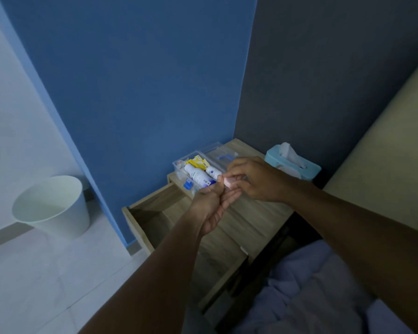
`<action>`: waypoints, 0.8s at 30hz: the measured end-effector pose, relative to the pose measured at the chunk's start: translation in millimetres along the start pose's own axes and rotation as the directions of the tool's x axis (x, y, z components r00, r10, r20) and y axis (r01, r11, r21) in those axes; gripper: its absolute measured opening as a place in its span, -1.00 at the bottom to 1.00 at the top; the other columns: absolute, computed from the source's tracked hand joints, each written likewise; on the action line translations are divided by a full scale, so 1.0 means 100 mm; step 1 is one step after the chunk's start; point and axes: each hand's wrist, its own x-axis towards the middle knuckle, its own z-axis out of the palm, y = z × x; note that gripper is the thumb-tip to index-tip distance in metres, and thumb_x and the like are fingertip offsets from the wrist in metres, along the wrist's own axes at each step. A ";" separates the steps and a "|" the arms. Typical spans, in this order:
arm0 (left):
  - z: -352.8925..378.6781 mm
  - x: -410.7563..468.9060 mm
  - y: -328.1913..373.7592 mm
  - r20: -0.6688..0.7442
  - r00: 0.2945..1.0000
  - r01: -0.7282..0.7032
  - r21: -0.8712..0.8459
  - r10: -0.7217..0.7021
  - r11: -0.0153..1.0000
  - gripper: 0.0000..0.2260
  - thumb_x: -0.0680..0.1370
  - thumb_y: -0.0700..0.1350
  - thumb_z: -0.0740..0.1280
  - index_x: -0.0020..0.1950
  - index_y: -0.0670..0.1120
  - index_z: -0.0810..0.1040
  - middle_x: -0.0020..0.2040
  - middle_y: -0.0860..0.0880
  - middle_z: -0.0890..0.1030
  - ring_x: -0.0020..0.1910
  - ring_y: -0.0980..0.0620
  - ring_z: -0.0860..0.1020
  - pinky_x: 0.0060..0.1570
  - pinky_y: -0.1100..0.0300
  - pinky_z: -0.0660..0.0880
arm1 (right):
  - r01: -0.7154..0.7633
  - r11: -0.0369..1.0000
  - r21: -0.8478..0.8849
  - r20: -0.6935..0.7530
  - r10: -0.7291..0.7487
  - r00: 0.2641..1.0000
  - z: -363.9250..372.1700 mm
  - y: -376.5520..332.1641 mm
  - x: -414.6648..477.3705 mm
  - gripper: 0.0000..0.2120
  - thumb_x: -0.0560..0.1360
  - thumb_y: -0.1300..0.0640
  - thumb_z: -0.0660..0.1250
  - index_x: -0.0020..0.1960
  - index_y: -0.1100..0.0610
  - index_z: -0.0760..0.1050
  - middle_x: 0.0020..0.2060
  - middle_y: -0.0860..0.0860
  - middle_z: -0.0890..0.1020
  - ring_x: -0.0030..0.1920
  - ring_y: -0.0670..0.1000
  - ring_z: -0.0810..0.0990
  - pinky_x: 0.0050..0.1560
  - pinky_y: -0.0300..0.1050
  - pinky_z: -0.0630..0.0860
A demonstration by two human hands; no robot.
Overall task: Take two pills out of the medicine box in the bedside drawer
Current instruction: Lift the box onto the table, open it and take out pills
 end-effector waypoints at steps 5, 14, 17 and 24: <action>0.07 0.02 -0.01 -0.040 0.999 0.010 -0.047 -0.012 0.999 -0.65 0.63 -0.06 0.20 0.02 -0.36 0.57 -0.08 -0.26 0.71 -0.12 -0.06 0.72 -0.17 0.18 0.65 | 0.002 0.999 0.050 -0.044 0.000 0.999 -0.01 0.00 -0.03 -0.91 0.41 0.42 0.38 -0.12 0.36 0.65 -0.17 0.19 0.68 -0.05 0.00 0.61 0.14 -0.68 0.12; 0.04 0.06 0.08 -0.076 0.997 0.010 -0.040 -0.013 0.999 -0.61 0.63 -0.01 0.20 0.15 -0.35 0.53 -0.06 -0.25 0.70 -0.14 -0.03 0.71 -0.19 0.20 0.65 | -0.155 0.898 0.411 0.019 0.162 0.987 0.03 0.10 0.06 -0.54 0.47 0.25 0.48 0.36 0.15 0.53 0.20 0.01 0.64 0.20 -0.04 0.63 0.25 -0.23 0.51; 0.05 0.06 0.10 -0.084 0.996 0.004 -0.044 -0.007 0.999 -0.64 0.63 -0.02 0.21 0.10 -0.34 0.55 -0.05 -0.26 0.70 -0.10 -0.04 0.71 -0.19 0.20 0.65 | -0.221 0.931 0.289 -0.081 0.254 0.964 0.08 0.11 0.13 -0.49 0.39 0.00 0.55 0.31 0.05 0.58 0.11 -0.04 0.68 0.10 -0.11 0.64 0.15 -0.16 0.59; 0.01 0.08 0.05 -0.097 0.995 -0.011 -0.055 0.005 0.998 -0.64 0.63 -0.04 0.20 0.13 -0.35 0.51 0.10 -0.35 0.64 0.03 -0.11 0.68 -0.01 0.11 0.64 | -0.227 0.941 0.251 -0.020 0.239 0.971 0.09 0.12 0.15 -0.70 0.41 0.08 0.51 0.14 0.03 0.69 -0.05 -0.17 0.70 -0.06 -0.32 0.59 -0.07 -0.42 0.43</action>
